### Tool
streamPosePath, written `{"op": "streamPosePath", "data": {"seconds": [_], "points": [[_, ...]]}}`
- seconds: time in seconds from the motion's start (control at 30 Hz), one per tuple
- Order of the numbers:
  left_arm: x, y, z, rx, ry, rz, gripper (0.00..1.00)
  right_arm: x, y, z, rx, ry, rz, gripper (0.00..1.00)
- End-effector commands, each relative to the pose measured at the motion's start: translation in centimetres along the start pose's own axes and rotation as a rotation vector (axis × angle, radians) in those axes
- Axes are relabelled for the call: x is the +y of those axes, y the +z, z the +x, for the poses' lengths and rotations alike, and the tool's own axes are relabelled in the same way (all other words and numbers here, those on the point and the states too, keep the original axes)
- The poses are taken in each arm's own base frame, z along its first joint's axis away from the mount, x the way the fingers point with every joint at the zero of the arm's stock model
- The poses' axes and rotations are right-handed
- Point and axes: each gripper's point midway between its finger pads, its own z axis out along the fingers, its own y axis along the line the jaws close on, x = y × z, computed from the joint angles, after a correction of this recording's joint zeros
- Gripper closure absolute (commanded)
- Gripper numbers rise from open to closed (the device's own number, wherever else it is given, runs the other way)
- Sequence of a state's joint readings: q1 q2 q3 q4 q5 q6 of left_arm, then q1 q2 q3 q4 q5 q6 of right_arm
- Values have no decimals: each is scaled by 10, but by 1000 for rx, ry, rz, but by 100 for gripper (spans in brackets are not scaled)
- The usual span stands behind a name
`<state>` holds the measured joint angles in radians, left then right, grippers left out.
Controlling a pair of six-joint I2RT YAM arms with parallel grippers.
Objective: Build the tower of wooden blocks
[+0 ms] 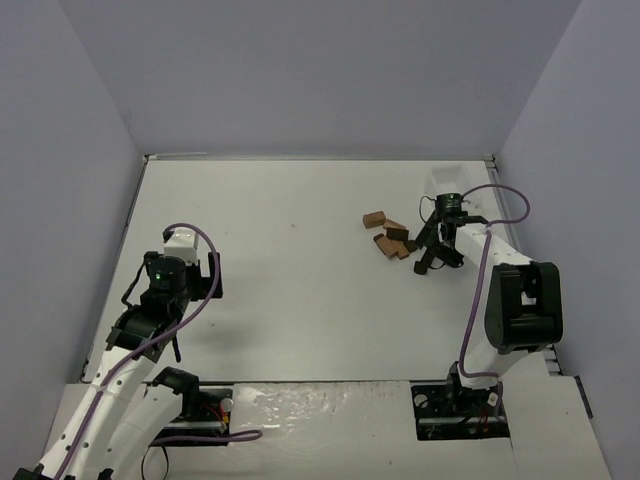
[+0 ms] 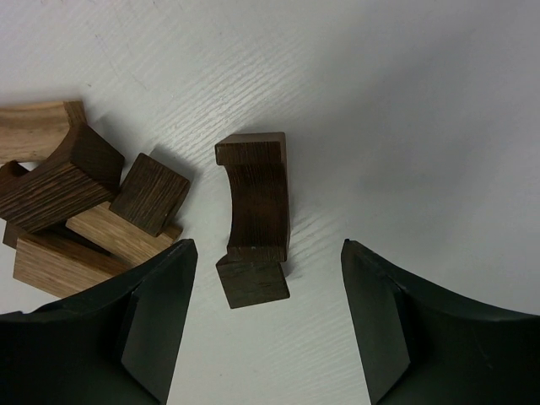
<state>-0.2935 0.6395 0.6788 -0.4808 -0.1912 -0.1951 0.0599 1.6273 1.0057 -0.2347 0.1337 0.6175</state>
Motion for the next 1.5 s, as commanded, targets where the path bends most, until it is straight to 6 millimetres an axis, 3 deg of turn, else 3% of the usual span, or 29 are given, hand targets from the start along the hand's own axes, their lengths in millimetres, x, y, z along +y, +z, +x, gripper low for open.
{"op": "streamPosePath", "data": {"seconds": [0.0, 0.27, 0.83, 1.03, 1.2, 1.33, 1.47], "points": [[-5, -6, -36, -110, -33, 25, 3, 6, 3, -3, -31, 25, 4, 37], [-9, -7, -36, -112, -23, 39, 3, 3, 11, 4, -20, 21, 20, 48], [-10, -8, -36, -110, -20, 45, 3, 5, 15, -2, -41, -2, 38, 66], [-12, -10, -38, -117, -23, 59, 3, 11, 9, -5, -41, -10, 1, 99], [-30, -20, -48, -141, -59, 167, 3, 41, -27, -25, -87, -76, -173, 100], [-53, -39, -83, -239, -76, 307, 3, 86, -88, -47, -171, -187, -454, 100], [-74, -63, -128, -338, -82, 441, 3, 133, -156, -49, -206, -335, -800, 100]]}}
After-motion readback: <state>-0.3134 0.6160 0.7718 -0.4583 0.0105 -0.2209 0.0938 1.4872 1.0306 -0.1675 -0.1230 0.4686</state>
